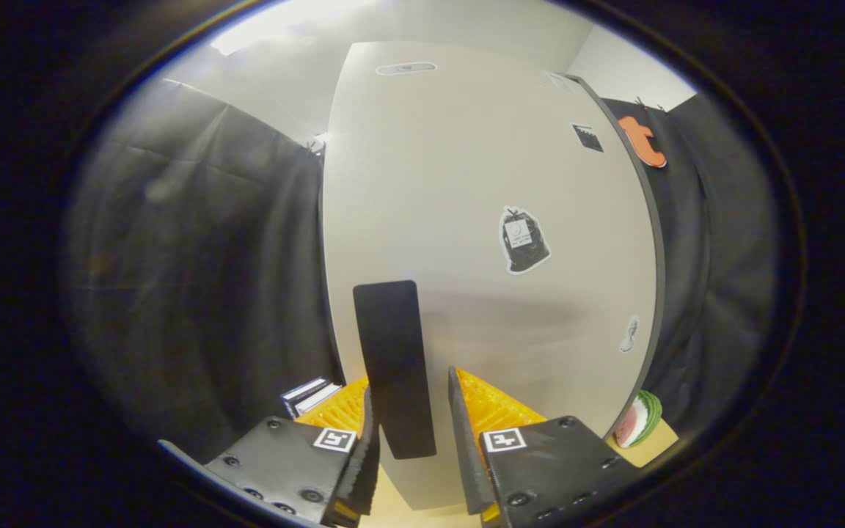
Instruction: Open the shoe cabinet door, grab the shoes and put them into the shoe cabinet, then close the shoe cabinet door.
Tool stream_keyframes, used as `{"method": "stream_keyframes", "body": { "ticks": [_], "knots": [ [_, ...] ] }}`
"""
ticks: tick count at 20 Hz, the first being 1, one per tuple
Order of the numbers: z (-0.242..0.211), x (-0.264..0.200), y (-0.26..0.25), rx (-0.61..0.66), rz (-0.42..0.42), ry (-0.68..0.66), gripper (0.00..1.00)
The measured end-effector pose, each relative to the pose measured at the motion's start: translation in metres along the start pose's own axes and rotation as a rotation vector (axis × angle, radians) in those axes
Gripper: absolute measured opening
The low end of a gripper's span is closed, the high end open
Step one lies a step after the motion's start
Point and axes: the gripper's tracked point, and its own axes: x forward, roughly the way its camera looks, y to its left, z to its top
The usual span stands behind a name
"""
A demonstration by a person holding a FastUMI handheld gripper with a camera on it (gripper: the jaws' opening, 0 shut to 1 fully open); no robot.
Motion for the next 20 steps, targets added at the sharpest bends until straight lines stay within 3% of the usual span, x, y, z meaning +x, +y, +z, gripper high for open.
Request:
{"method": "stream_keyframes", "body": {
  "ticks": [12, 20],
  "knots": [
    [-0.002, 0.042, -0.002, -0.008, -0.166, -0.038, 0.49],
    [-0.005, 0.051, 0.000, -0.024, -0.183, -0.031, 0.50]
  ]
}}
